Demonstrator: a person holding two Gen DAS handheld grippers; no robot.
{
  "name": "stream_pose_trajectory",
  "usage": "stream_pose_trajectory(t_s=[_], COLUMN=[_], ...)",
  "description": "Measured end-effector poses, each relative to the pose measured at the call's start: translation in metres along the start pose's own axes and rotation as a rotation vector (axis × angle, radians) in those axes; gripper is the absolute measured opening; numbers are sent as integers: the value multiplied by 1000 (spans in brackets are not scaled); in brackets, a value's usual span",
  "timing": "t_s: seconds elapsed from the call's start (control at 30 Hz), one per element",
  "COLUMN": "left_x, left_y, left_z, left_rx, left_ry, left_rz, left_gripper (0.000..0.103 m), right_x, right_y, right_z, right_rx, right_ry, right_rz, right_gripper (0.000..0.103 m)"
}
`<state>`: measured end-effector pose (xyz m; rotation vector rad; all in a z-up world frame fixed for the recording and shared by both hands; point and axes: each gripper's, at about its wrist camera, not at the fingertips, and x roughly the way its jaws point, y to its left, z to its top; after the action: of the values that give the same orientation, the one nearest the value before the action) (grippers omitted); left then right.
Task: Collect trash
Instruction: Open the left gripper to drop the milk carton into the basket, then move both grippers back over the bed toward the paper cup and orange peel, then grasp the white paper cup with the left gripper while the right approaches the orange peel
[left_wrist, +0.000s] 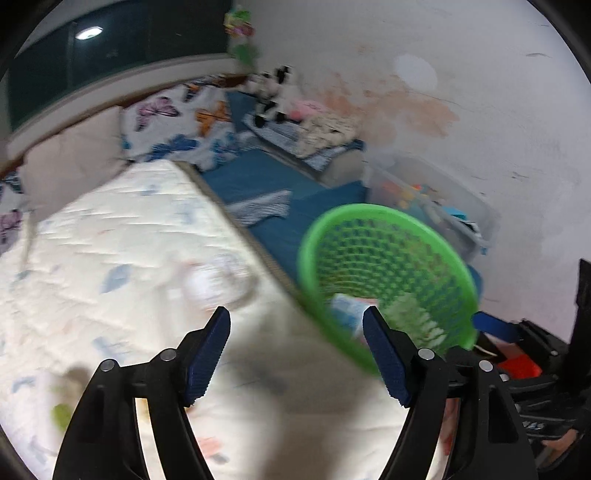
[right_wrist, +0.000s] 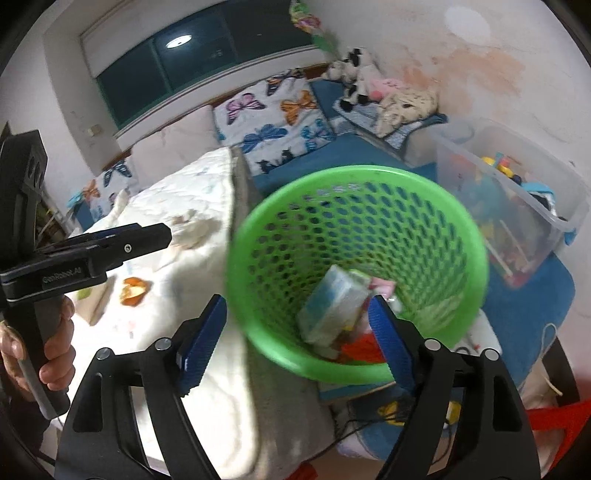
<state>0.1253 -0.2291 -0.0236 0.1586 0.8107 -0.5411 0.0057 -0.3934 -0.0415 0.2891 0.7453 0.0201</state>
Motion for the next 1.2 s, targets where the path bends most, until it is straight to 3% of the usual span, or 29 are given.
stream_pose_trajectory(t_s=[0.3, 0.63, 1.2], left_x=[-42, -67, -48], left_y=[71, 143, 189], left_z=[-30, -60, -88], left_rx=[-91, -216, -346], left_ry=[-20, -6, 96], left_rz=[196, 323, 283], left_gripper=[77, 84, 84], right_x=[12, 32, 59], right_y=[54, 105, 152], right_z=[0, 1, 0], right_rx=[-73, -142, -224], right_ry=[19, 56, 112], right_rz=[86, 150, 205], right_gripper=[85, 86, 87])
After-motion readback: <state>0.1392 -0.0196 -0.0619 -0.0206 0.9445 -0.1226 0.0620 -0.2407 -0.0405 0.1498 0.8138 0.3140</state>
